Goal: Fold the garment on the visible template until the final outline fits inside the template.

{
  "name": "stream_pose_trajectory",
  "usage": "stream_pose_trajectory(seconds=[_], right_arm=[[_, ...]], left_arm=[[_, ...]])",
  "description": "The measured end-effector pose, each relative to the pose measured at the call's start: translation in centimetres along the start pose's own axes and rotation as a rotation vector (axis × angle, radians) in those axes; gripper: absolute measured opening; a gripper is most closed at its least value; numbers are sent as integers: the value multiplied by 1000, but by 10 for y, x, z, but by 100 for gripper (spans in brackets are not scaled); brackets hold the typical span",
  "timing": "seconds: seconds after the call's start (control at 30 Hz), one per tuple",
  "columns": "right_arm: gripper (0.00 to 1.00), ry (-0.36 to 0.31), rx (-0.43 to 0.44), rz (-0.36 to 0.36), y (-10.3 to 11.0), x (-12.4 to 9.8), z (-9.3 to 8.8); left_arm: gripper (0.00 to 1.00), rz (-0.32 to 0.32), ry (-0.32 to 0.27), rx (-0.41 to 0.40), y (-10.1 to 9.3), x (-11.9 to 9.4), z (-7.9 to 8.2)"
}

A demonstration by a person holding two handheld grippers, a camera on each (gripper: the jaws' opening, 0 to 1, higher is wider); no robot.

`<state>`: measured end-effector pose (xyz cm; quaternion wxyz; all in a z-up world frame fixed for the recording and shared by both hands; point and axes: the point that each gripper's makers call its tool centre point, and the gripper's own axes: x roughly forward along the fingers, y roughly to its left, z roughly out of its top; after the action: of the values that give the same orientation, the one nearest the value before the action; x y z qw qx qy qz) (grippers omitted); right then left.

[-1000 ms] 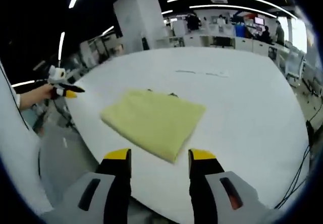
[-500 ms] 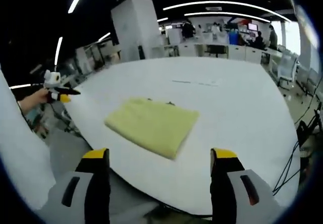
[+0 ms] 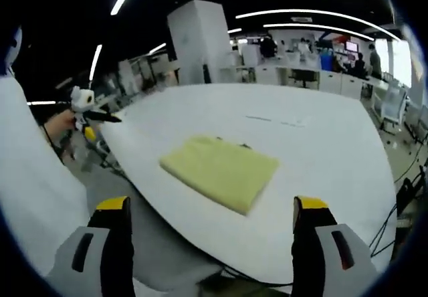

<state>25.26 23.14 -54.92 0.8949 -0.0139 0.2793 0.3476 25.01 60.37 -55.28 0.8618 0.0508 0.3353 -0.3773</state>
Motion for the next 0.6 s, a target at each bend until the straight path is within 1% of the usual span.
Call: stream_pose_trajectory(seconds=[0.03,0.17,0.2,0.37,0.6], right_arm=[[100,2,-1,3,1,-2,-1],[100,4,-3,9,5,-10,-6],[100,-1,1,7,5,-11,-6],[100,-4,20,0,4,-12,-13],[100,-11,26,-3,6,-12,-14]], left_arm=[[100,-5,4,-17,-1,-1,-2],[100,1,-29,-72,-4,-8,-5],[100,11,-45,-68,-3,-9,-6],[100,20,-21,-74,-1,-11,-13],[100,7,-26,-65,-4,-10,-11]])
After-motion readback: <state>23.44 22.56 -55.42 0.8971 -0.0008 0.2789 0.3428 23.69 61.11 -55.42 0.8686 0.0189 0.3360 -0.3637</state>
